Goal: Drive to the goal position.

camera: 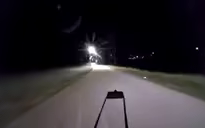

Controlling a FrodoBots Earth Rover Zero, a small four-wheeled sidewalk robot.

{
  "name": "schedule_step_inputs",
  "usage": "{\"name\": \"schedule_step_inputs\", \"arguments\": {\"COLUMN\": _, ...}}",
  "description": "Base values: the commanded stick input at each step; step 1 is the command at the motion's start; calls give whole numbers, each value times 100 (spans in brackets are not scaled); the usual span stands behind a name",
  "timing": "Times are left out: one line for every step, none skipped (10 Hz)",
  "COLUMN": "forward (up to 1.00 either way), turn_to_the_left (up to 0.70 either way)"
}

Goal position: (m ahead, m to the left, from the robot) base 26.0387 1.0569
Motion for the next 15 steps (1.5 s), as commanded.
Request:
{"name": "schedule_step_inputs", "arguments": {"forward": 70, "turn_to_the_left": 0}}
{"name": "schedule_step_inputs", "arguments": {"forward": 70, "turn_to_the_left": 0}}
{"name": "schedule_step_inputs", "arguments": {"forward": 70, "turn_to_the_left": 0}}
{"name": "schedule_step_inputs", "arguments": {"forward": 70, "turn_to_the_left": 0}}
{"name": "schedule_step_inputs", "arguments": {"forward": 70, "turn_to_the_left": 0}}
{"name": "schedule_step_inputs", "arguments": {"forward": 70, "turn_to_the_left": 0}}
{"name": "schedule_step_inputs", "arguments": {"forward": 70, "turn_to_the_left": 0}}
{"name": "schedule_step_inputs", "arguments": {"forward": 70, "turn_to_the_left": 0}}
{"name": "schedule_step_inputs", "arguments": {"forward": 70, "turn_to_the_left": 0}}
{"name": "schedule_step_inputs", "arguments": {"forward": 70, "turn_to_the_left": 0}}
{"name": "schedule_step_inputs", "arguments": {"forward": 70, "turn_to_the_left": 1}}
{"name": "schedule_step_inputs", "arguments": {"forward": 70, "turn_to_the_left": 3}}
{"name": "schedule_step_inputs", "arguments": {"forward": 70, "turn_to_the_left": 6}}
{"name": "schedule_step_inputs", "arguments": {"forward": 70, "turn_to_the_left": 8}}
{"name": "schedule_step_inputs", "arguments": {"forward": 70, "turn_to_the_left": 7}}
